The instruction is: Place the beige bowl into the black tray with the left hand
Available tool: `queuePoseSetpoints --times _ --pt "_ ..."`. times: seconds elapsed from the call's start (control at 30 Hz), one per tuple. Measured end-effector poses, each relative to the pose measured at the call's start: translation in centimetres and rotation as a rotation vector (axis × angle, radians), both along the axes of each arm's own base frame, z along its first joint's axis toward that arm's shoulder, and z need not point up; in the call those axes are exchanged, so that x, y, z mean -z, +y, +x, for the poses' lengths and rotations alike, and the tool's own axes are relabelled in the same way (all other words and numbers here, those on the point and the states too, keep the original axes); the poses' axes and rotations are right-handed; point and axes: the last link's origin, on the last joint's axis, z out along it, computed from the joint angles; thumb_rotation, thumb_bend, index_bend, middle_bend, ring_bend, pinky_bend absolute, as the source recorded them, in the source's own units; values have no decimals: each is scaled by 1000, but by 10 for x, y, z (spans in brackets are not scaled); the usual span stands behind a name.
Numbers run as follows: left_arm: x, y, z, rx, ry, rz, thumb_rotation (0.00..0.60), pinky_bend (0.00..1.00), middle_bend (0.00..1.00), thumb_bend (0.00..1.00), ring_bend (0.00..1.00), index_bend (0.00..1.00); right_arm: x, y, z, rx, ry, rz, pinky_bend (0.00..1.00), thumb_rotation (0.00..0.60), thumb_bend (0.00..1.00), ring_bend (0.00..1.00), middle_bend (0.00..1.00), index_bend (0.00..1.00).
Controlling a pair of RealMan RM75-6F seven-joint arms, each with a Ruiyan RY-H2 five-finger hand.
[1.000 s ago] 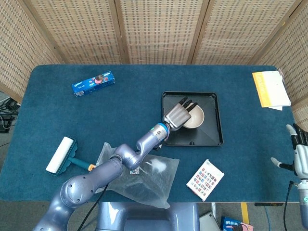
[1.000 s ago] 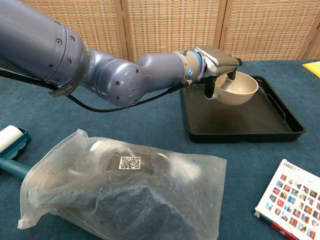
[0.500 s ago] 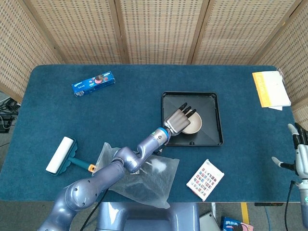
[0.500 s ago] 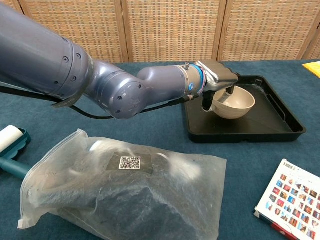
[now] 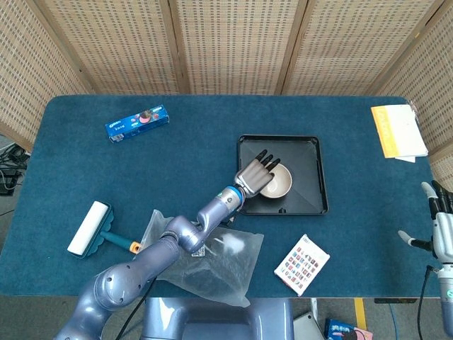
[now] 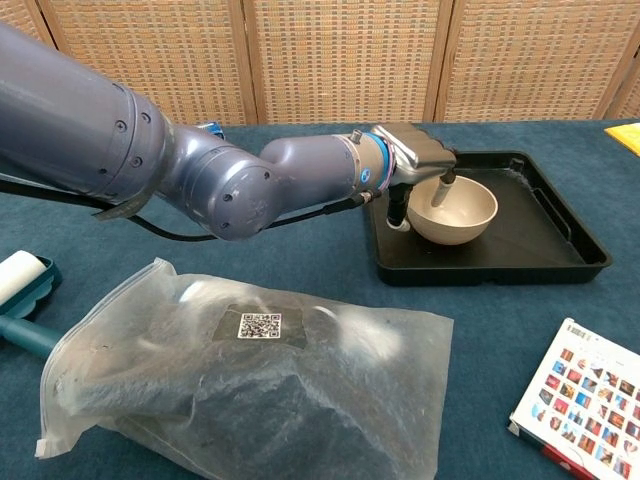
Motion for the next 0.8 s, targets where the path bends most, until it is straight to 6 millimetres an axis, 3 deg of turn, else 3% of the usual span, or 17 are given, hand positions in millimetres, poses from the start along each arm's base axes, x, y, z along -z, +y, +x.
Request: queuePoseSetpoints --times 0.2,0.4,0.6,0.8 --pt "-8 4 0 -10 -51 16 600 0 0 185 0 108 0 0 2 -7 6 -1 0 600 168 0 0 14" --pt "-32 10 3 -27 -205 36 600 0 0 170 0 58 -1 1 5 -20 12 -11 0 600 168 0 0 14" --pt "-79 19 -8 -17 -372 92 600 0 0 69 0 0 0 2 8 -27 26 -11 0 600 167 0 0 14" --pt "-130 20 -51 -45 -464 149 600 0 0 41 0 0 3 2 12 -29 44 -1 0 600 167 0 0 14"
